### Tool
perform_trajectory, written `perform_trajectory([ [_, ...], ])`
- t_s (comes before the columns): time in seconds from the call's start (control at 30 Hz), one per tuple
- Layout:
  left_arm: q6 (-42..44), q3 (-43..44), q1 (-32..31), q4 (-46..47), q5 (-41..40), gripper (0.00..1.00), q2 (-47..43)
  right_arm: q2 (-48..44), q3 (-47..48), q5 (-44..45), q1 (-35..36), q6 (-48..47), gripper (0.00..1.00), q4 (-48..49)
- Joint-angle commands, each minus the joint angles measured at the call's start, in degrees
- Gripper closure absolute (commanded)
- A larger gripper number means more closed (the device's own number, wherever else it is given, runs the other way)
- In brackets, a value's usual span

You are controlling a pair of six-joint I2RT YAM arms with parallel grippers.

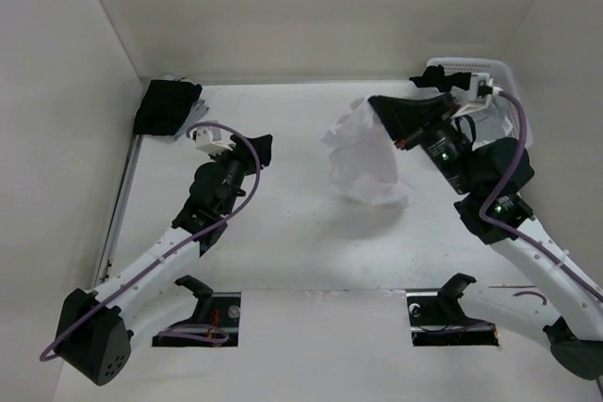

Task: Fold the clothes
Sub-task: Move the tank top to the center of the board, then flatten the tank top out

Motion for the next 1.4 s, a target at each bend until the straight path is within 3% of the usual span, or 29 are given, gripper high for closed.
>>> perform_trajectory([
  [0.0,-0.52,-0.48,-1.24,0.01,1.59,0.51,0.44,1.31,0.44,-1.09,6.19,-0.07,0.95,3.96],
  [0.23,-2.19,-2.50,1.12,-0.95,0.63,0.52,-0.78,14.30,-0.45,5.87,10.16,1.51,0.94,5.97],
  [0.4,-3.16,-4.08,2.18,-2.89,0.10,0.52,0.45,27.23,4.21,2.55,0.51,5.36,0.97,6.06],
  [0.5,-2.55,-5.22,1.13,-2.97,0.28,0.54,0.89,28.30,5.27,-1.51,-1.97,7.49,0.97,7.55],
  [0.7,1.40,-7.51,-3.78,-2.28,0.45,0.64,1.33,24.18,5.80,5.33,0.57,1.52,0.97,5.98],
  [0.9,6.16,-4.00,-13.10,-6.14,-0.07,0.49,13.61,25.57,6.15,6.31,0.23,1.51,0.95,5.54],
  [1.0,5.63,-1.80,-16.09,-6.05,-1.74,0.50,19.16,31.44,10.09,6.14,-2.92,2.12,0.93,3.71],
  [1.07,5.63,0.30,-17.85,-5.96,-3.32,0.52,22.59,37.59,16.14,3.86,-4.69,2.04,0.85,-2.43],
  [1.13,6.06,2.41,-19.69,-6.40,-4.81,0.54,25.05,41.56,20.64,2.44,-5.13,0.29,0.68,-9.46],
  [1.2,7.12,4.43,-22.24,-7.54,-6.66,0.55,26.72,40.01,17.60,5.58,-4.87,-0.77,0.48,-10.29],
  [1.23,8.08,5.40,-23.82,-8.07,-7.80,0.56,27.60,37.90,13.84,7.78,-4.87,-1.04,0.43,-8.28],
  [1.3,9.05,6.72,-26.28,-9.73,-10.78,0.61,29.10,32.90,5.23,11.30,-4.87,-0.52,0.42,-3.71],
  [1.37,7.22,7.17,-27.52,-13.24,-14.99,0.63,29.10,28.76,-2.95,13.51,-4.52,1.14,0.53,-0.19],
])
